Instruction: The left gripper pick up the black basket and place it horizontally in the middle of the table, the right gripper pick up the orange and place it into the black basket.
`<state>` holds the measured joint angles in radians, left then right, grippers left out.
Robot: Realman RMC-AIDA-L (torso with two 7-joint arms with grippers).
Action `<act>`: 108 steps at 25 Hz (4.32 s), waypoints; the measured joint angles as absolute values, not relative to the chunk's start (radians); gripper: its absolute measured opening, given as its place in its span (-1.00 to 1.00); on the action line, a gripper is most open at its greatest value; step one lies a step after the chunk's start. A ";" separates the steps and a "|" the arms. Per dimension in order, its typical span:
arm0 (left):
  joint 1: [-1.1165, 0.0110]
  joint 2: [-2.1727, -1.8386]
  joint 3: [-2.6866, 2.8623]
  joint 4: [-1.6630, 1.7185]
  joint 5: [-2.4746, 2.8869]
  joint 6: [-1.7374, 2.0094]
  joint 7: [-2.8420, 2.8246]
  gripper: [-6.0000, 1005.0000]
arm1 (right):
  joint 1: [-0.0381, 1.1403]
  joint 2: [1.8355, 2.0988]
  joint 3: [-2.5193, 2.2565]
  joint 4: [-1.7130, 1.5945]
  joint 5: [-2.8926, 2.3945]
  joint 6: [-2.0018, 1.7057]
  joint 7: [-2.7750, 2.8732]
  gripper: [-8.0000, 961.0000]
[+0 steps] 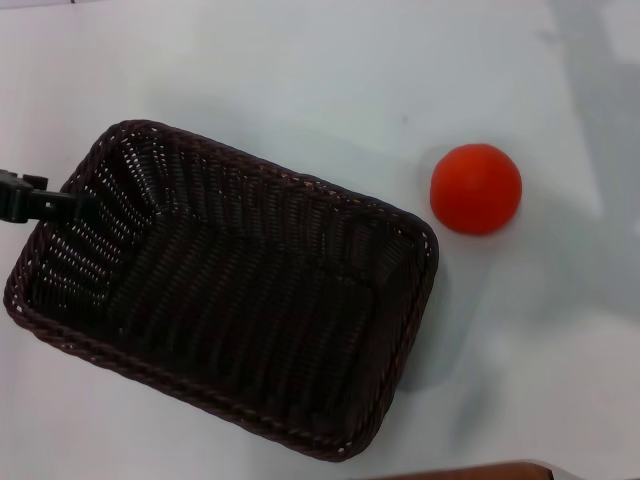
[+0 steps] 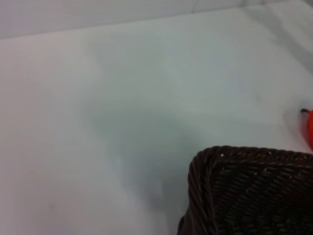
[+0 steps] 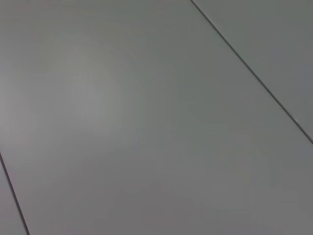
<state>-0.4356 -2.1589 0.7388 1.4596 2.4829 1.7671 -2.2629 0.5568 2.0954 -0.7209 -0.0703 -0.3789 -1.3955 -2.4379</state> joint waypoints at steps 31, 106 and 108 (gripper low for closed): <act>-0.448 -2.161 0.825 1.410 2.557 1.730 -2.292 -0.57 | 0.555 2.094 -0.686 -0.067 -0.379 -1.382 -2.433 0.84; -0.308 -2.158 0.477 1.014 2.061 1.524 -2.419 0.10 | 0.601 2.080 -0.691 -0.128 -0.413 -1.247 -2.395 0.84; -0.316 -2.157 0.416 1.014 2.019 1.523 -2.312 0.10 | 0.587 2.075 -0.729 -0.173 -0.457 -1.202 -2.335 0.84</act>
<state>-0.3164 -2.1573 0.4156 1.0145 2.0194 1.5227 -2.3121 0.5868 2.0751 -0.7286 -0.1730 -0.4566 -1.2019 -2.3345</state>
